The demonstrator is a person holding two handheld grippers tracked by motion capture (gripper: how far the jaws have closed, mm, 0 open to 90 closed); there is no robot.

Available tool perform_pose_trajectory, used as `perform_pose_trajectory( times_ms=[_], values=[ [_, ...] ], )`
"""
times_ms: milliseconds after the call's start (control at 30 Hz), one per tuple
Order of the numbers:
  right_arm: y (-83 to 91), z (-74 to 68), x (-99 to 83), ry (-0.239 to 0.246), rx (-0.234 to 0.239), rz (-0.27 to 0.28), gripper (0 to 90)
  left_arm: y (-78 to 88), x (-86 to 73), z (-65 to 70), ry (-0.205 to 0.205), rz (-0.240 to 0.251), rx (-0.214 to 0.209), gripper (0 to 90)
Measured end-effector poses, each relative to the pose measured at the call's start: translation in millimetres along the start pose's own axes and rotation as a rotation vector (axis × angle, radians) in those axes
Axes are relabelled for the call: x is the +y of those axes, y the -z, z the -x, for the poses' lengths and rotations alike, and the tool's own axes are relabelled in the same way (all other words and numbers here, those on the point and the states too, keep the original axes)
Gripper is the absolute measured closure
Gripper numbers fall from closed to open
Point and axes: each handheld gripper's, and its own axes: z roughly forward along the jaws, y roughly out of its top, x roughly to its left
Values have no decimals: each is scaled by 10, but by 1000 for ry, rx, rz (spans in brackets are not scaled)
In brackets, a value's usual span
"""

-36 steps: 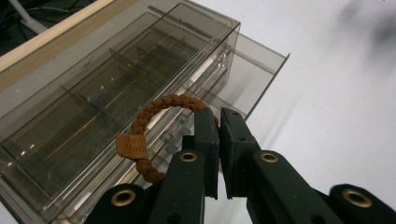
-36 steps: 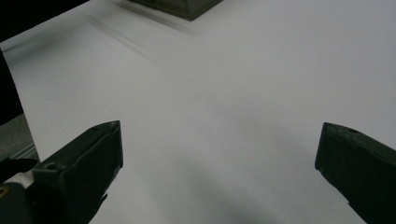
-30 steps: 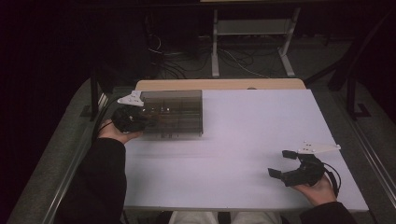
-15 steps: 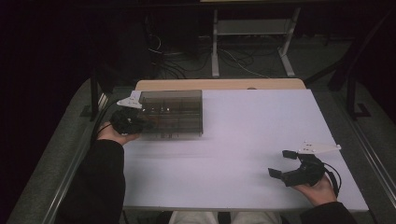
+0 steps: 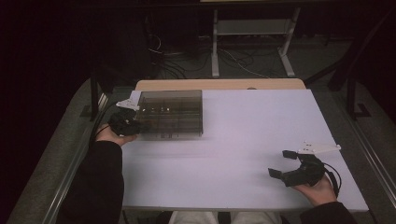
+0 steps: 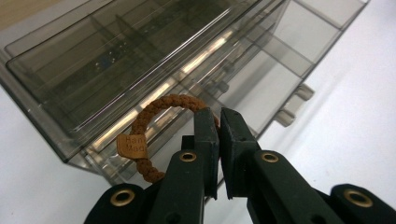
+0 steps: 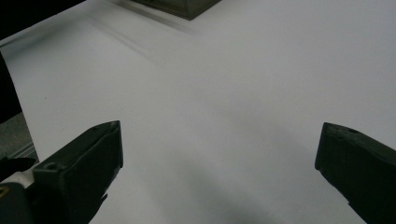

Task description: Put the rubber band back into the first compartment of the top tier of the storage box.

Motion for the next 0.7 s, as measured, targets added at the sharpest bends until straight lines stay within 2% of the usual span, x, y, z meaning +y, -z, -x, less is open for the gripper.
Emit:
perform_pose_trajectory(
  times_ms=[167, 333, 400, 533, 700],
  values=[
    [3, 1, 0, 0, 0, -1, 2, -19, -15, -20, 22, -5, 3, 822],
    [6, 1, 0, 0, 1, 0, 2, 12, -8, -7, 26, 19, -3, 766],
    [4, 1, 0, 0, 0, 0, 2, 34, 0, 1, 26, 44, -11, 742],
    [6, -1, 1, -1, 1, 0, 2, 88, 17, 33, 17, 56, -11, 645],
    [8, -3, 1, -3, 0, -1, 2, 159, 45, 133, -7, 97, -13, 468]
  ],
)
